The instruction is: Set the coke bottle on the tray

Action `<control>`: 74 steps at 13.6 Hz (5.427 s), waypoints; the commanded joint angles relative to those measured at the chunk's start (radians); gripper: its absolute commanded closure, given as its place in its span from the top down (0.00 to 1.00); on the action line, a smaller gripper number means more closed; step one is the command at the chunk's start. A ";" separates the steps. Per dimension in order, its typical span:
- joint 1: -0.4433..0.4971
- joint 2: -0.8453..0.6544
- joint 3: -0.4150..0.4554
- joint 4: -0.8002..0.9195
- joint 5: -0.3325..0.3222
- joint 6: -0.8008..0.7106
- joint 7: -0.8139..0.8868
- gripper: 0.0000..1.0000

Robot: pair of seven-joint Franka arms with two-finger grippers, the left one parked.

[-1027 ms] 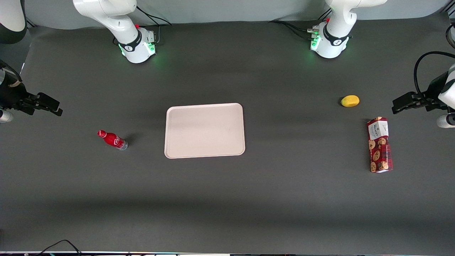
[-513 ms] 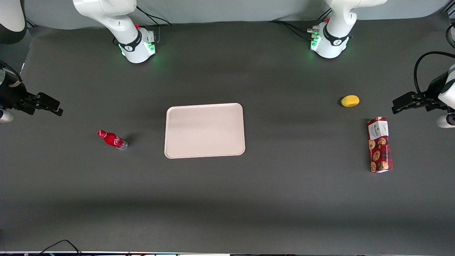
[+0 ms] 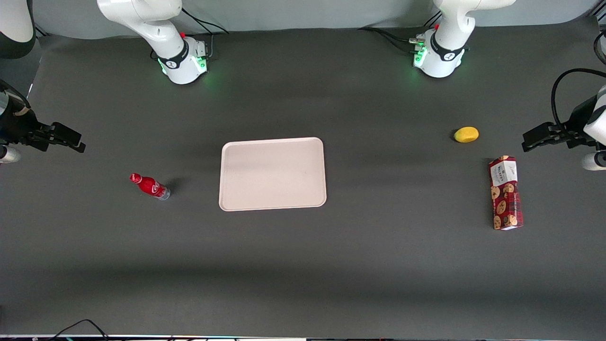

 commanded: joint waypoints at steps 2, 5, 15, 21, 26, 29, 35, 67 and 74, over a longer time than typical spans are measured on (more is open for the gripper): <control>0.008 0.003 -0.006 0.019 0.013 -0.040 -0.016 1.00; 0.008 0.002 -0.003 0.016 0.013 -0.049 -0.016 1.00; 0.008 -0.007 0.000 -0.044 0.015 -0.060 -0.016 1.00; 0.001 -0.055 0.000 -0.309 0.015 0.184 -0.051 1.00; -0.001 -0.032 -0.008 -0.511 0.016 0.549 -0.136 1.00; -0.001 0.000 -0.008 -0.562 0.079 0.646 -0.162 1.00; -0.001 0.082 -0.012 -0.574 0.185 0.739 -0.294 1.00; 0.011 0.063 0.018 -0.195 0.070 0.228 -0.271 0.00; 0.025 0.060 0.069 0.091 0.001 -0.178 -0.194 0.00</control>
